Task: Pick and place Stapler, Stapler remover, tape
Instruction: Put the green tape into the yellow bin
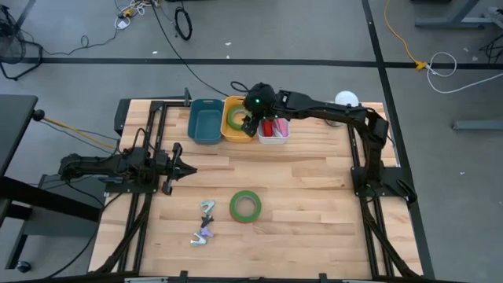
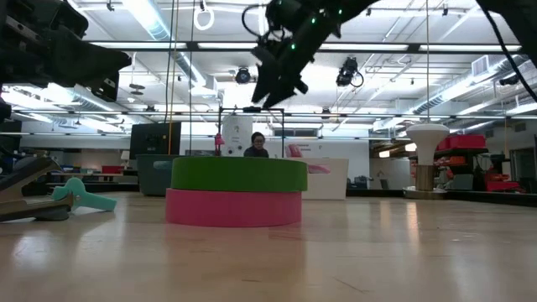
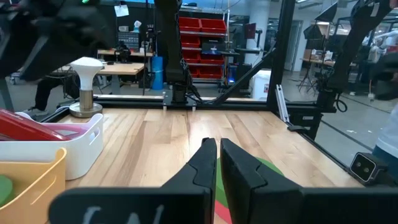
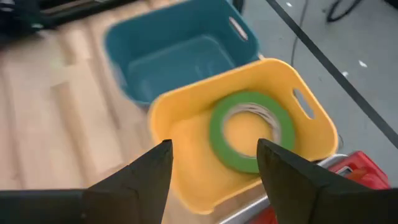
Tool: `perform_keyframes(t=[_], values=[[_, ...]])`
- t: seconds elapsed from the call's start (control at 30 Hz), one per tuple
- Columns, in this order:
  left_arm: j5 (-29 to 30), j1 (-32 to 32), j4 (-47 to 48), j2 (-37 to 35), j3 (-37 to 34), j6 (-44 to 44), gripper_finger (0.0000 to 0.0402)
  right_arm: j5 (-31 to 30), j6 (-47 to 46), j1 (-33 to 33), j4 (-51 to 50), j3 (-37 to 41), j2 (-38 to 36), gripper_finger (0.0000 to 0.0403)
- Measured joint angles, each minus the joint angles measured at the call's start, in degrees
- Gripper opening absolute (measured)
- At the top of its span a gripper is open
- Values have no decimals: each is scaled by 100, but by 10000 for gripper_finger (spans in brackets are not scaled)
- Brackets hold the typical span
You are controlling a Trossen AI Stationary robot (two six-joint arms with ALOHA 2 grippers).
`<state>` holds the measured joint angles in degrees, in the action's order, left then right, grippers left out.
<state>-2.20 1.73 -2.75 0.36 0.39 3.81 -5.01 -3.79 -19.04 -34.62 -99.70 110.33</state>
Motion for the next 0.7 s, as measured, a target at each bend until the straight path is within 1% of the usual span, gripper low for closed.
perform_keyframes(t=[0.23,0.5,0.7], values=[[0,0,-1,-2,1,0,25,-5,-11,517,-136,0,-247,233],[0,-1,1,0,0,0,25,8,-15,1269,-617,0,-253,233],[0,-2,1,0,0,-1,25,6,28,1811,-677,0,-224,233]])
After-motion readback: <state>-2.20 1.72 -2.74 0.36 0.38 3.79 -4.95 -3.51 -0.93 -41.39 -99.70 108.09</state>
